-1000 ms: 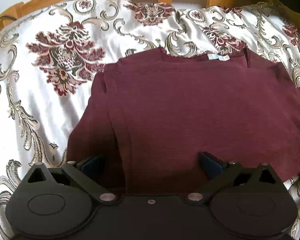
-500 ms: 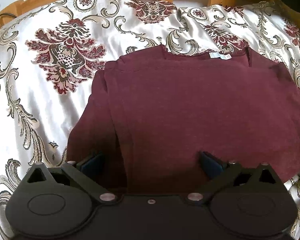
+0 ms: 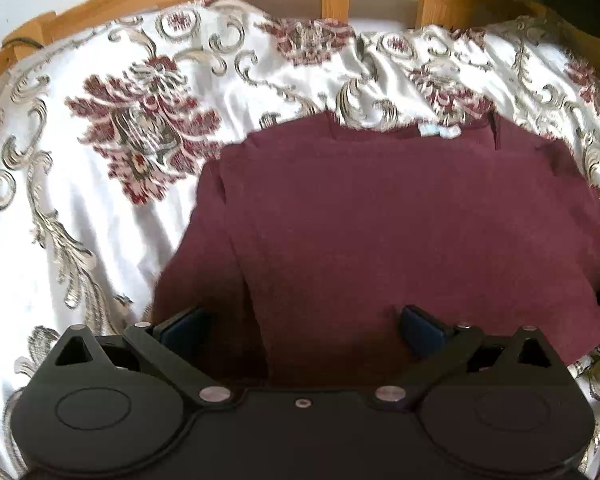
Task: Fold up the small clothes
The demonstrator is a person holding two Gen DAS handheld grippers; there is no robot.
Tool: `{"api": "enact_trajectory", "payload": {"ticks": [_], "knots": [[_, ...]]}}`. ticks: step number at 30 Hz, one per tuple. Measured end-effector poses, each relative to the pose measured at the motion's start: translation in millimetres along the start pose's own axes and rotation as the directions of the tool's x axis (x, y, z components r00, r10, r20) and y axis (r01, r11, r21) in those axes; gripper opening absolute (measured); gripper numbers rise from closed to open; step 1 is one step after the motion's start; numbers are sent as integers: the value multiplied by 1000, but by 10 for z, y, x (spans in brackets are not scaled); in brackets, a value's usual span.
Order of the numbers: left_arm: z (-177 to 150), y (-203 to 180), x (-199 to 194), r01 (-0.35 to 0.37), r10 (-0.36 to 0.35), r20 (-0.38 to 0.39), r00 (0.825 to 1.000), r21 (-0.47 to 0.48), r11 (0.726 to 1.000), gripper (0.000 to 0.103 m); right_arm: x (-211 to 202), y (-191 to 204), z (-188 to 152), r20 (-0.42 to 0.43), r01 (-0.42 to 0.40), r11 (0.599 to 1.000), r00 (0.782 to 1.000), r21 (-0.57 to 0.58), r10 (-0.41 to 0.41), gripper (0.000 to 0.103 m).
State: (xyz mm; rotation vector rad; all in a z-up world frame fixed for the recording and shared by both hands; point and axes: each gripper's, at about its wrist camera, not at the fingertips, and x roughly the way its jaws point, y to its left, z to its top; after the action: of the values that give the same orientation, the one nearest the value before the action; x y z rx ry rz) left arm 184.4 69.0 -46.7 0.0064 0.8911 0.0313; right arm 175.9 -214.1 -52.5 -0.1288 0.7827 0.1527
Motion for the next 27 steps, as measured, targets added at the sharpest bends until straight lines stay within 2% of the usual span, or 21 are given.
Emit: {"api": "enact_trajectory", "payload": {"ticks": [3,5,7,9,11,14,16,18,21,25,27], "knots": [[31,87,-155,-12,13,61,998,-25,1000,102,-73,8,26,25,5,1000,1000,2,-5,103],[74,179,-237,-34,37,103,994,-36,999,102,-183,9,55,92,-12,1000,996,17,10,103],[132,288,-274,-87,93,131,987,-54,995,102,-312,15,81,173,-54,998,984,31,48,103],[180,442,-280,-135,148,126,981,-108,985,102,-420,43,91,247,-98,995,965,27,88,103],[217,658,-261,-138,159,92,983,-206,969,102,-490,98,92,297,-129,992,947,2,123,103],[198,967,-226,-72,101,55,993,-386,920,102,-528,261,94,325,-155,986,931,-58,165,103],[179,1069,-181,-24,49,43,998,-456,890,102,-528,391,89,322,-167,980,927,-104,192,103],[178,1058,-120,8,6,28,1000,-463,887,102,-506,517,90,305,-184,972,926,-149,222,103],[183,935,-16,32,-38,-5,999,-433,901,102,-440,689,86,273,-206,966,931,-153,242,103],[131,831,171,79,-123,-69,990,-449,890,102,-316,843,107,230,-251,958,933,-139,278,103],[126,806,243,74,-126,-85,988,-453,889,102,-236,927,103,208,-233,957,941,-172,267,103]]}}
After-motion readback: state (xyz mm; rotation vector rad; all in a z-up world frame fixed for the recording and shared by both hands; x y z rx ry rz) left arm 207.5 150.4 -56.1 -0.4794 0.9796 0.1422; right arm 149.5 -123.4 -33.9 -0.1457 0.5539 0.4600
